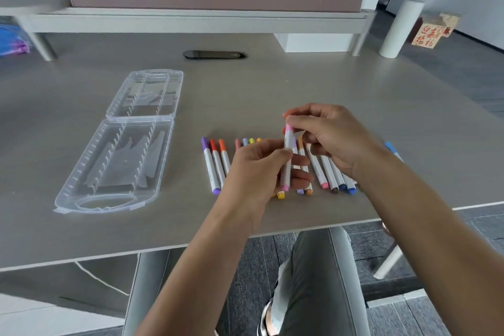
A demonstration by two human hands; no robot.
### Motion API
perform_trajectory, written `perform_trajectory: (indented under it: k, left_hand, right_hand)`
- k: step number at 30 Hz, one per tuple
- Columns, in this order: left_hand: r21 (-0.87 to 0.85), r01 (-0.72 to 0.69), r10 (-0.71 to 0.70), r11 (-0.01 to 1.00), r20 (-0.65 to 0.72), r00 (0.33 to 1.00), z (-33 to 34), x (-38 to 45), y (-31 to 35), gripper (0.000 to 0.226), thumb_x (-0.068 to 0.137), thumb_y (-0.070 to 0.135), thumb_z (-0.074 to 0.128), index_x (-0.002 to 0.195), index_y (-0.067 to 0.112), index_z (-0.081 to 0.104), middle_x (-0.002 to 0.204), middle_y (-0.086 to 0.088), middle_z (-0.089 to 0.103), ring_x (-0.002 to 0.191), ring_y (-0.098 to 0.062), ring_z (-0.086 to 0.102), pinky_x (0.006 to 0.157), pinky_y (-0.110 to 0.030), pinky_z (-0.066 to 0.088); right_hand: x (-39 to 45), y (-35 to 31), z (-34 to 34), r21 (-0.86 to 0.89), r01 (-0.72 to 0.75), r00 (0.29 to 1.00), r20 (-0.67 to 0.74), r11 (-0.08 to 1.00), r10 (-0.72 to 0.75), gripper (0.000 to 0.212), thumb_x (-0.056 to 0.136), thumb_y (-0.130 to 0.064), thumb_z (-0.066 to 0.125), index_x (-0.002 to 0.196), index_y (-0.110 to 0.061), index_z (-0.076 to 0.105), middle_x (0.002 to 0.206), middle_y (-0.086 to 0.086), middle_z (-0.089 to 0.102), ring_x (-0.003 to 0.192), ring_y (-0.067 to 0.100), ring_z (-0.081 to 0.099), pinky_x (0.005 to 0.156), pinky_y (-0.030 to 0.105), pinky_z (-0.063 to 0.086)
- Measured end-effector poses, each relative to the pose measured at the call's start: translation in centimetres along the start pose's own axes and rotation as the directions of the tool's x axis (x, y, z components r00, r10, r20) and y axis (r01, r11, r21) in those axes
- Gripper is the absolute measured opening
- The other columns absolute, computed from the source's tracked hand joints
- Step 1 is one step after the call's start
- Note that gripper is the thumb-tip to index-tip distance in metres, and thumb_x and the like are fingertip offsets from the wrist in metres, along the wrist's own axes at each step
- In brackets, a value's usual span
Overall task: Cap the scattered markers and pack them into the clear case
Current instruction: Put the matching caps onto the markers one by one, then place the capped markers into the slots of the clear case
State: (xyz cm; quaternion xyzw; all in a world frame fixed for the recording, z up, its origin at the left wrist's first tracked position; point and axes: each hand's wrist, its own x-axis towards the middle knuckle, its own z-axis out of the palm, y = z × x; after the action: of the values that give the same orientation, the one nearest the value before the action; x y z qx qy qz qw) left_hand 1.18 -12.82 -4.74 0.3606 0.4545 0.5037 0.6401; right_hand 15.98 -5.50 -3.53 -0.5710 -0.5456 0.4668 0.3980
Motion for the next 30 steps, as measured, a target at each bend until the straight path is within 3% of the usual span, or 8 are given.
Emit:
perform_trajectory:
  k: [4, 6, 8, 12, 16, 23, 26, 30]
  left_hand:
    - [0.373, -0.216, 0.294, 0.902, -0.165, 0.941, -1.9, -0.6, -0.2, 0.019, 0.099, 0.023, 0.061, 0.091, 0.013, 0.075, 0.078, 0.000, 0.075, 0.068, -0.022, 0.073, 0.065, -0.035, 0.059]
    - [0.626, -0.270, 0.507, 0.731, -0.234, 0.830, -3.4, -0.9, -0.6, 0.016, 0.096, 0.028, 0.063, 0.089, 0.022, 0.075, 0.076, 0.010, 0.073, 0.071, -0.009, 0.067, 0.069, -0.027, 0.053]
    - [0.771, -0.238, 0.630, 0.590, -0.255, 0.733, -4.8, -1.0, -1.1, 0.014, 0.095, 0.032, 0.063, 0.095, 0.023, 0.073, 0.088, 0.011, 0.070, 0.090, -0.015, 0.062, 0.080, -0.032, 0.049]
    - [0.871, -0.045, 0.573, 0.489, -0.281, 0.770, -6.3, -0.8, -1.9, 0.035, 0.096, 0.039, 0.058, 0.125, 0.020, 0.064, 0.120, -0.002, 0.060, 0.119, -0.025, 0.046, 0.096, -0.032, 0.036]
    - [0.902, 0.045, 0.516, 0.429, -0.286, 0.808, -6.3, -0.6, -2.2, 0.046, 0.097, 0.047, 0.052, 0.135, 0.021, 0.056, 0.124, -0.007, 0.058, 0.121, -0.029, 0.047, 0.098, -0.043, 0.038]
    - [0.893, -0.053, 0.527, 0.447, -0.215, 0.822, -5.4, 0.4, -2.4, 0.043, 0.097, 0.041, 0.055, 0.134, 0.019, 0.057, 0.124, -0.004, 0.060, 0.119, -0.026, 0.051, 0.100, -0.042, 0.041]
    - [0.902, -0.120, 0.623, 0.414, -0.185, 0.760, -6.6, 0.3, -2.0, 0.038, 0.097, 0.031, 0.058, 0.132, 0.016, 0.060, 0.124, -0.003, 0.060, 0.119, -0.024, 0.050, 0.099, -0.040, 0.043]
    - [0.965, 0.178, 0.652, 0.193, -0.262, 0.712, -10.0, 0.9, -0.7, 0.034, 0.090, 0.021, 0.061, 0.122, 0.009, 0.065, 0.122, -0.011, 0.058, 0.118, -0.033, 0.045, 0.095, -0.045, 0.037]
  right_hand:
    - [1.1, -0.6, -0.4, -0.066, 0.020, 0.996, -0.089, 0.998, -0.026, 0.009, 0.096, -0.018, 0.072, 0.098, -0.009, 0.073, 0.082, 0.006, 0.071, 0.041, 0.004, 0.051, 0.040, 0.016, 0.042]
    - [1.7, -0.2, 0.0, -0.286, 0.065, 0.993, -0.080, 0.956, -0.092, 0.011, 0.094, -0.020, 0.074, 0.098, -0.009, 0.073, 0.082, 0.007, 0.073, 0.047, 0.004, 0.063, 0.045, 0.019, 0.049]
    - [2.2, 0.4, 0.7, -0.516, 0.095, 0.985, -0.078, 0.852, -0.157, 0.012, 0.092, -0.027, 0.077, 0.093, -0.017, 0.073, 0.077, 0.003, 0.074, 0.061, 0.012, 0.072, 0.059, 0.030, 0.060]
    - [2.3, 1.1, 2.5, -0.775, 0.101, 0.967, -0.070, 0.624, -0.244, 0.010, 0.093, -0.035, 0.073, 0.095, -0.025, 0.073, 0.081, -0.007, 0.071, 0.075, 0.013, 0.066, 0.060, 0.026, 0.047]
    - [2.2, 1.8, 3.5, -0.850, 0.086, 0.957, -0.075, 0.520, -0.281, 0.015, 0.094, -0.037, 0.071, 0.097, -0.023, 0.074, 0.082, -0.007, 0.070, 0.073, 0.013, 0.063, 0.057, 0.024, 0.040]
    - [1.1, 1.3, 2.5, -0.813, 0.083, 0.950, -0.110, 0.577, -0.292, 0.022, 0.099, -0.043, 0.063, 0.091, -0.024, 0.072, 0.077, -0.007, 0.068, 0.071, 0.013, 0.064, 0.065, 0.029, 0.049]
    - [0.7, 1.3, 2.8, -0.762, 0.100, 0.945, -0.128, 0.639, -0.300, 0.026, 0.098, -0.046, 0.061, 0.086, -0.025, 0.070, 0.070, -0.010, 0.066, 0.066, 0.011, 0.062, 0.059, 0.026, 0.045]
    - [0.0, 0.8, 4.5, -0.722, 0.156, 0.938, -0.104, 0.674, -0.330, 0.027, 0.099, -0.047, 0.060, 0.085, -0.026, 0.070, 0.068, -0.010, 0.067, 0.064, 0.009, 0.063, 0.058, 0.025, 0.046]
